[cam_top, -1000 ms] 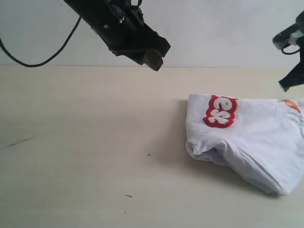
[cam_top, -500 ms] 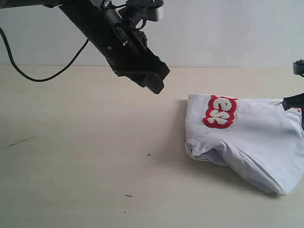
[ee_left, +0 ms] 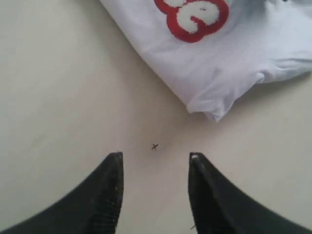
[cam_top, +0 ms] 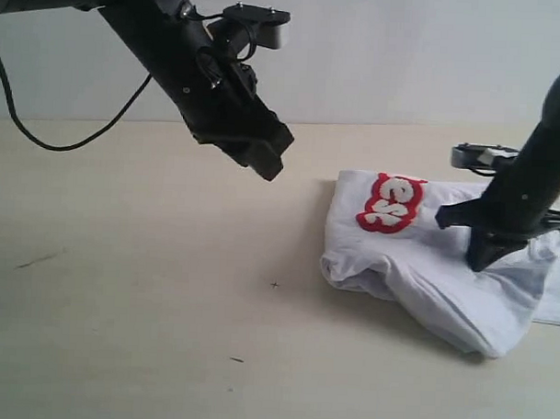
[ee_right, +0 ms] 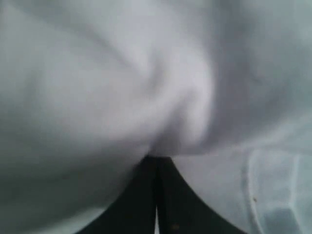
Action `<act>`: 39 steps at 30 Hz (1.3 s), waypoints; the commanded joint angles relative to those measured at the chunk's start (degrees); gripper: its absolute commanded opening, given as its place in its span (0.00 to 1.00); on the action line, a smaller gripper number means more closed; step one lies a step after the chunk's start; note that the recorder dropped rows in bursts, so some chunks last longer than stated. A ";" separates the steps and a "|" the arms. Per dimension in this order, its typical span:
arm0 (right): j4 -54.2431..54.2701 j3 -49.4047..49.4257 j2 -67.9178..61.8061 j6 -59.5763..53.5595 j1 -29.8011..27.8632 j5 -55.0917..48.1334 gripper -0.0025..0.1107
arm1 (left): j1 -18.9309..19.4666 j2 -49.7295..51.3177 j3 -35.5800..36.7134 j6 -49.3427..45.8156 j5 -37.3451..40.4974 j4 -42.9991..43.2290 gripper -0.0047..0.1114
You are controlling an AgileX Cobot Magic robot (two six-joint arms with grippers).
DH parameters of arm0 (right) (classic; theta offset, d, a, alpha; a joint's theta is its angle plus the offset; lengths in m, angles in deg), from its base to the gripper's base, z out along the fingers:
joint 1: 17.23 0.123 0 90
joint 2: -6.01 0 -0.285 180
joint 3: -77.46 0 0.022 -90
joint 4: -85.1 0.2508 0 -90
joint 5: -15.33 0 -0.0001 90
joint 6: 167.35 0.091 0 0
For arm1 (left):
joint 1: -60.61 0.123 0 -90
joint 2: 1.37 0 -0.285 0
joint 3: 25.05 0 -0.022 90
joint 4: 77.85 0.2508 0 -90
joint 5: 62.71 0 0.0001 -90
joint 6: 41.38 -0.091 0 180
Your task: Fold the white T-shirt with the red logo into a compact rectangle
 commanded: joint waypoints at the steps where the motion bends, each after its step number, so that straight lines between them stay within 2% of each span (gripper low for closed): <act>1: 7.57 0.09 -0.57 -3.68 6.31 -0.32 0.02 | 2.86 -0.30 0.55 0.38 2.59 0.50 0.41; 9: 5.15 -2.83 -0.70 -4.74 15.49 -2.77 0.02 | 7.82 -4.04 10.24 -1.53 -1.62 -0.03 0.41; 12: 4.17 -4.33 0.33 -3.08 15.80 -3.71 0.10 | 8.08 -5.84 13.56 -4.32 -4.13 -1.41 0.41; 17: -6.22 -0.51 6.82 8.89 10.74 5.34 0.37 | 8.08 -7.47 14.79 -5.33 -4.78 -3.75 0.41; 19: -7.55 3.16 9.63 11.36 7.61 8.73 0.42 | 8.08 -7.69 14.79 -6.30 -5.23 -4.94 0.41; 20: -6.51 7.00 11.19 11.93 3.82 11.12 0.43 | 8.08 -7.69 14.79 -6.42 -5.87 -5.20 0.41; 24: 1.62 12.35 11.13 7.53 -1.84 13.52 0.43 | 8.08 -7.69 14.79 -6.42 -5.38 -5.20 0.41; 29: 13.40 14.75 9.28 -3.43 -3.16 17.90 0.43 | 8.08 -7.82 15.33 -6.42 -4.33 -6.79 0.41; 33: 7.43 14.21 8.30 1.70 -3.30 19.66 0.52 | 8.08 -7.82 15.33 -6.42 -4.55 -6.93 0.41; 36: 7.43 12.34 10.41 1.82 -3.30 17.81 0.53 | 8.08 -7.82 15.33 -6.42 -4.90 -6.93 0.41; 39: 0.20 12.34 11.31 6.90 -3.30 15.95 0.53 | 8.08 -7.82 15.33 -6.42 -5.20 -6.93 0.41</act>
